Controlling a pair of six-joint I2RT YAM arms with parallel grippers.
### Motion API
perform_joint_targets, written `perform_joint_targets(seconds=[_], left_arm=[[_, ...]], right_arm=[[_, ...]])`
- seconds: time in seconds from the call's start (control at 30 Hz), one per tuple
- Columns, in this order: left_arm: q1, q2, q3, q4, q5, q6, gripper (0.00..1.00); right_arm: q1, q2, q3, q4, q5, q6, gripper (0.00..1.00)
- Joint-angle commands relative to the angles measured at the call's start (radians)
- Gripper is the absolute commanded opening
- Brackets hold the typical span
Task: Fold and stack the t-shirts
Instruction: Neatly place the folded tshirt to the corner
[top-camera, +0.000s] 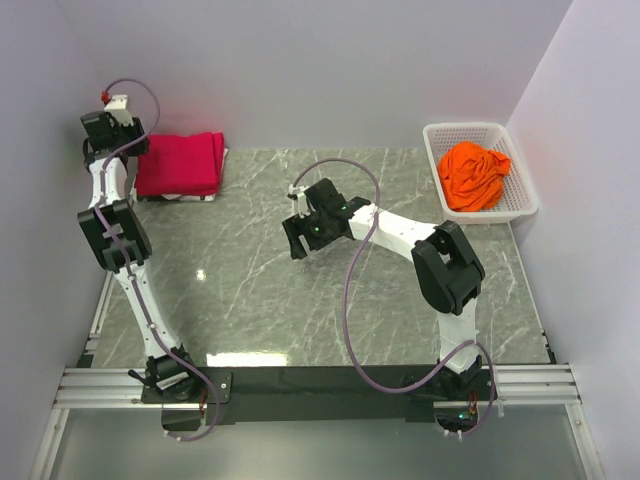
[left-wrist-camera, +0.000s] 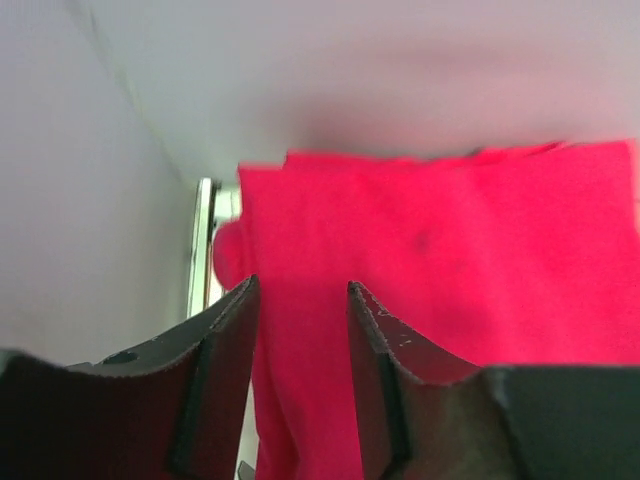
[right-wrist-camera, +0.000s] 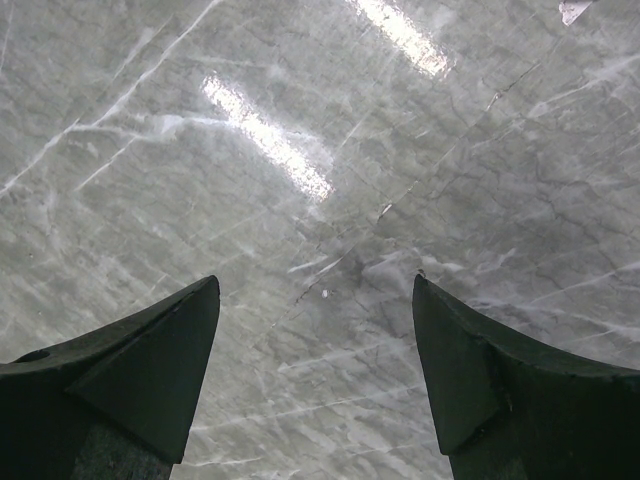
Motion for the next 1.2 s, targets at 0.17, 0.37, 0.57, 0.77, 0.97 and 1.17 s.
perform_joint_targets(seconds=[0.17, 0.37, 0.57, 0.77, 0.97, 1.17], left_arm=[[0.003, 0.084, 0.03, 0.006, -0.142, 0.004, 0.41], [0.012, 0.071, 0.015, 0.012, -0.223, 0.024, 0.49], [0.02, -0.018, 0.004, -0.04, -0.252, 0.039, 0.61], [0.02, -0.271, -0.123, -0.073, -0.162, 0.036, 0.99], [0.018, -0.455, -0.098, -0.259, -0.071, 0.063, 0.99], [-0.075, -0.624, -0.245, -0.395, -0.109, 0.09, 0.99]], right_arm=[[-0.006, -0.043, 0.007, 0.009, -0.012, 0.002, 0.84], [-0.006, -0.054, 0.001, 0.009, -0.004, -0.003, 0.84], [-0.006, -0.103, -0.004, 0.0, 0.057, -0.036, 0.86], [-0.029, -0.224, -0.056, -0.002, 0.133, -0.073, 0.95], [-0.112, -0.368, -0.13, -0.01, 0.182, -0.095, 0.98], [-0.265, -0.529, -0.215, 0.007, 0.165, -0.075, 1.0]])
